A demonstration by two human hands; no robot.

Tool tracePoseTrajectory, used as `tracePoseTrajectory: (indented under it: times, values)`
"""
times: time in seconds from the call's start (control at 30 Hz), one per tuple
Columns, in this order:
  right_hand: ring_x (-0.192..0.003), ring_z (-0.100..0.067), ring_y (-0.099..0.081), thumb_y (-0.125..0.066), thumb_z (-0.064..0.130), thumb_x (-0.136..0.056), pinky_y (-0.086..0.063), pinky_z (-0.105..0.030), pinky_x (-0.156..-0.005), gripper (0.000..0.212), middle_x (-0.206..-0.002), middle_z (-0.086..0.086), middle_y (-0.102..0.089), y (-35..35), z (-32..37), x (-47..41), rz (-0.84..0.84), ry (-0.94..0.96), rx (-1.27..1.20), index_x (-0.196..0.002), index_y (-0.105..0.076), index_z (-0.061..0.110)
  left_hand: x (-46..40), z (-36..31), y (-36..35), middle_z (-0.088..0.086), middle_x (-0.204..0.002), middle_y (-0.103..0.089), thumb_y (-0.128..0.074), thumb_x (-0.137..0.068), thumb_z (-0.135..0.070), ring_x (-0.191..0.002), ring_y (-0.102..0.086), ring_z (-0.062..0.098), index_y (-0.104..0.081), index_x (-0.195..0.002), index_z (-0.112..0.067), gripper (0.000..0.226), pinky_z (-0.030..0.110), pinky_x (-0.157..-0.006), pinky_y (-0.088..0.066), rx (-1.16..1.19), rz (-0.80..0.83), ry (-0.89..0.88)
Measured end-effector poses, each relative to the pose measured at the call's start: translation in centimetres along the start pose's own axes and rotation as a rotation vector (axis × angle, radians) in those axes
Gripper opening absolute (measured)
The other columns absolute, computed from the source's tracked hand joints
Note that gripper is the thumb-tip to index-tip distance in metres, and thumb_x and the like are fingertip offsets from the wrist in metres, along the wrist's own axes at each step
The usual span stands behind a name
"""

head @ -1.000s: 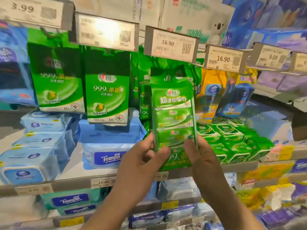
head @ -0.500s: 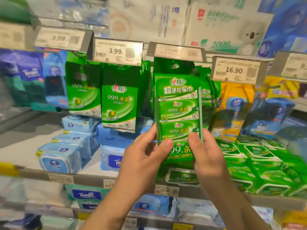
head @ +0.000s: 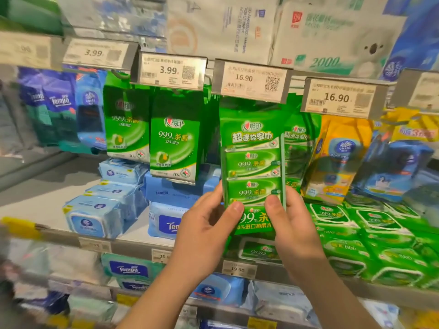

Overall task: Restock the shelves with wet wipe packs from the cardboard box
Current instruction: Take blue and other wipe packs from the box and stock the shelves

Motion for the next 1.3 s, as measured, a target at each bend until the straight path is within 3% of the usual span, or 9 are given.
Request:
tracePoseTrajectory:
  times: [0.27, 0.4, 0.47, 0.63, 0.73, 0.87, 1.07, 1.2, 1.3]
  values:
    - [-0.109, 0.002, -0.067, -0.054, 0.048, -0.097, -0.051, -0.023, -0.094, 0.026, -0.112, 0.021, -0.073, -0.4, 1.2, -1.2, -0.004, 0.048, 0.010, -0.116, -0.061, 0.031, -1.6, -0.7, 0.0, -0.010, -0.121, -0.072, -0.061, -0.096, -0.048, -0.112, -0.068, 0.011, -0.067, -0.126, -0.047, 0.031, 0.031, -0.097, -0.055, -0.042, -0.030, -0.050]
    - [-0.111, -0.008, -0.067, -0.051, 0.065, -0.091, -0.055, -0.034, -0.087, 0.044, -0.115, 0.012, -0.072, -0.5, 0.6, -1.7, -0.034, -0.045, 0.048, -0.119, -0.064, 0.033, -2.4, -0.8, 0.0, -0.017, -0.115, -0.075, -0.057, -0.103, -0.034, -0.106, -0.070, 0.004, -0.070, -0.124, -0.042, 0.026, 0.017, -0.087, -0.052, -0.076, -0.006, 0.014]
    - [-0.108, -0.003, -0.067, -0.050, 0.063, -0.093, -0.053, -0.020, -0.076, 0.043, -0.114, 0.013, -0.072, -0.5, 0.4, -2.0, -0.027, -0.061, 0.047, -0.119, -0.064, 0.032, -2.6, -0.8, 0.1, -0.016, -0.113, -0.076, -0.057, -0.104, -0.034, -0.106, -0.071, 0.006, -0.070, -0.124, -0.042, 0.025, 0.024, -0.089, -0.054, -0.076, -0.013, 0.034]
    - [-0.112, -0.009, -0.066, -0.053, 0.075, -0.089, -0.053, -0.026, -0.080, 0.062, -0.123, 0.010, -0.069, -1.4, -0.5, -3.4, -0.088, -0.090, 0.065, -0.128, -0.060, 0.027, -3.2, -0.7, -0.2, -0.016, -0.111, -0.077, -0.054, -0.105, -0.036, -0.109, -0.071, 0.005, -0.072, -0.124, -0.036, 0.025, 0.028, -0.091, -0.053, -0.002, -0.073, 0.116]
    - [-0.099, 0.009, -0.056, -0.051, 0.058, -0.098, -0.041, -0.011, -0.074, 0.038, -0.110, 0.026, -0.058, -2.0, -1.0, -4.4, -0.157, -0.102, 0.106, -0.124, -0.050, 0.031, -3.3, 0.3, -0.9, -0.017, -0.125, -0.071, -0.053, -0.104, -0.046, -0.118, -0.065, 0.003, -0.062, -0.135, -0.044, 0.033, 0.036, -0.102, -0.051, -0.115, -0.145, 0.126]
    - [-0.108, -0.004, -0.059, -0.050, 0.059, -0.099, -0.045, -0.036, -0.099, 0.046, -0.115, 0.017, -0.061, -3.1, -1.7, -5.4, -0.237, -0.095, 0.205, -0.125, -0.053, 0.021, -2.3, 0.5, -1.5, -0.011, -0.163, -0.034, -0.050, -0.105, -0.042, -0.148, -0.034, 0.006, -0.023, -0.161, -0.036, 0.063, 0.036, -0.122, -0.031, -0.380, -0.190, 0.174]
    - [-0.130, -0.017, -0.055, -0.059, 0.064, -0.092, -0.044, -0.047, -0.111, 0.070, -0.141, 0.003, -0.058, -2.8, -2.5, -5.5, -0.184, -0.117, 0.237, -0.144, -0.046, 0.020, -2.0, 0.1, -2.0, -0.013, -0.169, -0.019, -0.051, -0.103, -0.045, -0.155, -0.016, 0.008, -0.008, -0.164, -0.033, 0.076, 0.034, -0.124, -0.022, -0.452, -0.133, 0.201]
    - [-0.107, -0.009, -0.067, -0.075, 0.051, -0.086, -0.054, -0.045, -0.099, 0.054, -0.117, 0.013, -0.069, -0.8, -2.3, -6.4, -0.082, -0.135, 0.340, -0.128, -0.053, 0.027, -1.3, 0.6, -2.0, -0.027, -0.150, -0.038, -0.056, -0.100, -0.043, -0.141, -0.035, 0.002, -0.025, -0.154, -0.049, 0.063, 0.031, -0.115, -0.032, -0.424, -0.106, 0.230]
    - [-0.117, -0.011, -0.058, -0.072, 0.054, -0.088, -0.048, -0.043, -0.103, 0.064, -0.128, 0.014, -0.059, 0.2, -2.4, -7.1, -0.110, -0.137, 0.437, -0.139, -0.044, 0.027, -1.4, 0.6, -1.9, -0.023, -0.145, -0.041, -0.059, -0.101, -0.034, -0.120, -0.049, -0.008, -0.032, -0.157, -0.038, 0.062, 0.023, -0.102, -0.037, -0.423, -0.102, 0.233]
Point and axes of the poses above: each hand's wrist, its own x-axis away from the middle knuckle, its own y-axis out of the back of the hand, z = x × y, the point moved 1 cm from there along -x, towards the middle knuckle
